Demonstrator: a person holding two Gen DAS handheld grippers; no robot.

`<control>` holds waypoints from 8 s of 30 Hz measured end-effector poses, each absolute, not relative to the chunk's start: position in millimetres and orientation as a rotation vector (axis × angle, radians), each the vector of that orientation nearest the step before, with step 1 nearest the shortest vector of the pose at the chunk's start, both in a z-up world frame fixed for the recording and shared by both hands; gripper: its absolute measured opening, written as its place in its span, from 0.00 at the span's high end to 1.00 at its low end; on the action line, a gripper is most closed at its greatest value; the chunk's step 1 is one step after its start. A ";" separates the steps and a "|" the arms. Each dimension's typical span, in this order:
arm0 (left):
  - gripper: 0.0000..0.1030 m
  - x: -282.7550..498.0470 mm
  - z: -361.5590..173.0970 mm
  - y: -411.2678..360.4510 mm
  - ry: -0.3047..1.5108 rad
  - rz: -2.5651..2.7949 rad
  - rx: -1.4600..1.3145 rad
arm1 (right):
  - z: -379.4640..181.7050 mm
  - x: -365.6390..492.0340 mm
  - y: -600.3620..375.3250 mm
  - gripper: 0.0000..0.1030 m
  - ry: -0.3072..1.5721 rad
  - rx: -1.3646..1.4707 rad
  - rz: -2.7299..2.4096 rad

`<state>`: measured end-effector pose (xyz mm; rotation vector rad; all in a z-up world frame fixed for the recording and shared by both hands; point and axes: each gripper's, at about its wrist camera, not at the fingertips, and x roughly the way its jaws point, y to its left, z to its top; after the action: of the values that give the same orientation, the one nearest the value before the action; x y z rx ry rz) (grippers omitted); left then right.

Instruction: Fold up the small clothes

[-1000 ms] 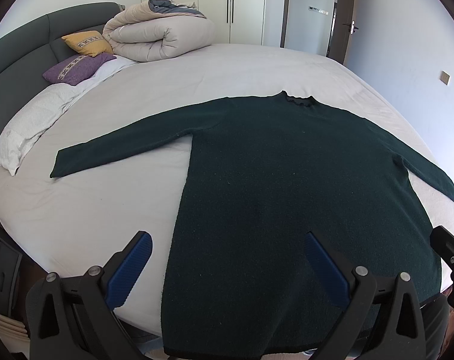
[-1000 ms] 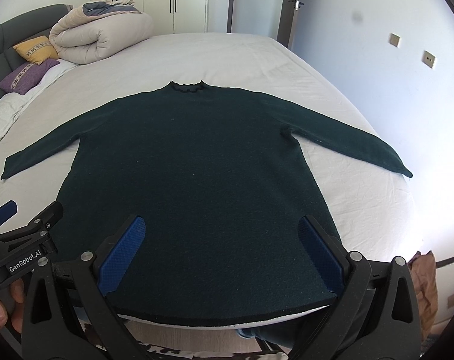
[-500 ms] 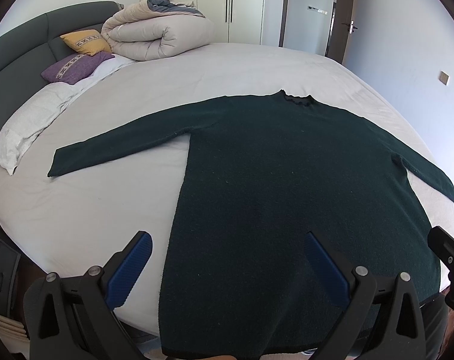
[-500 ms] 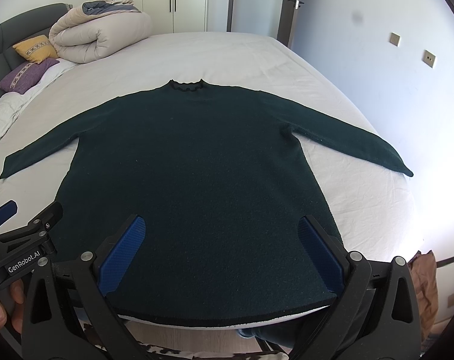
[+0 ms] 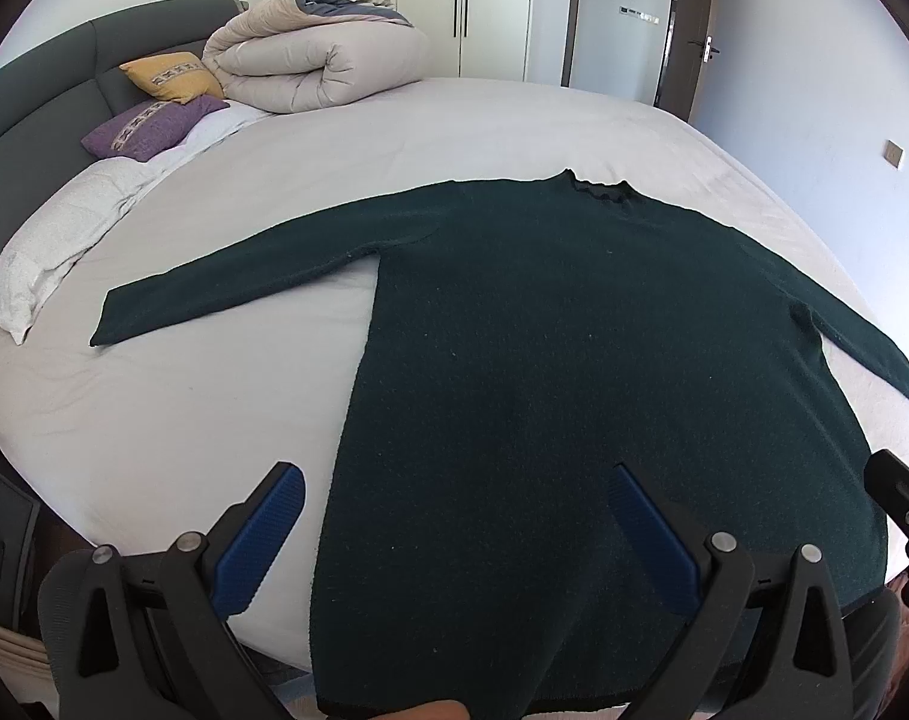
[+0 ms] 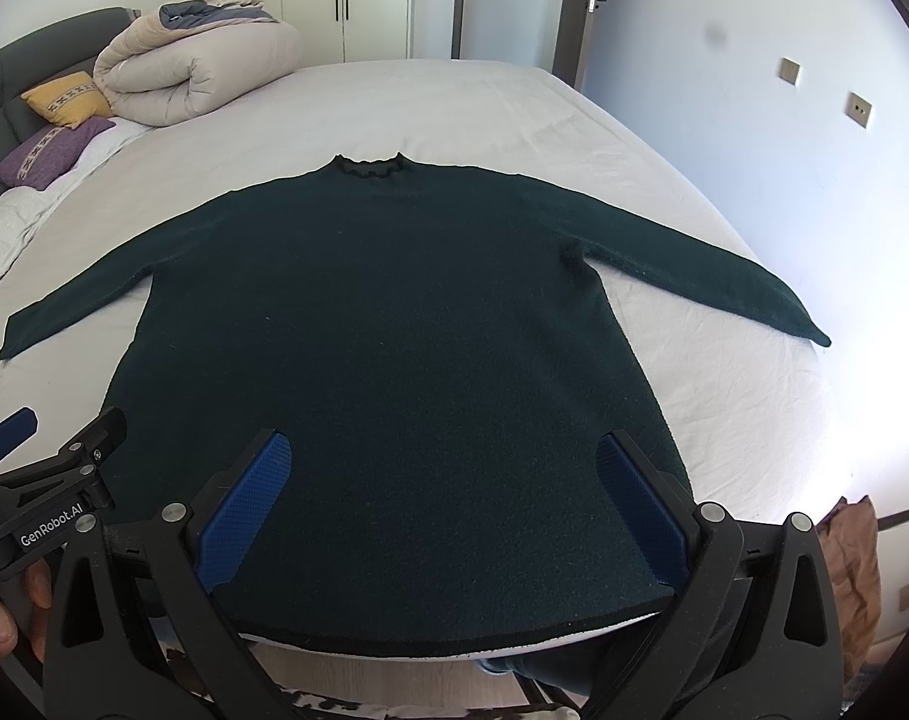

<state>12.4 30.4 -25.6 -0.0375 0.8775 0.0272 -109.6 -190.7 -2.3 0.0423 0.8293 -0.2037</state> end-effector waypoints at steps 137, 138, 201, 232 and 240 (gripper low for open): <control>0.85 358.7 -134.9 4.1 1.166 -0.477 -0.550 | -101.6 217.0 -456.4 0.29 0.681 1.094 0.149; 0.81 358.7 -135.4 3.8 1.163 -0.488 -0.550 | -99.4 223.8 -451.5 0.29 0.684 1.087 0.161; 0.91 255.5 -39.6 199.9 0.643 -0.032 -0.465 | -46.3 224.6 -242.6 0.28 0.819 0.845 0.336; 0.35 262.4 -52.6 192.9 0.743 -0.172 -0.494 | -145.1 345.7 -118.5 0.82 1.218 0.619 0.359; 0.35 265.6 -55.8 188.7 0.752 -0.178 -0.470 | -87.6 337.5 -156.4 0.91 1.060 0.444 0.302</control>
<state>265.6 188.7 -55.8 -0.4703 0.7518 -0.1776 337.5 -156.4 -87.6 0.4437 1.0596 0.3025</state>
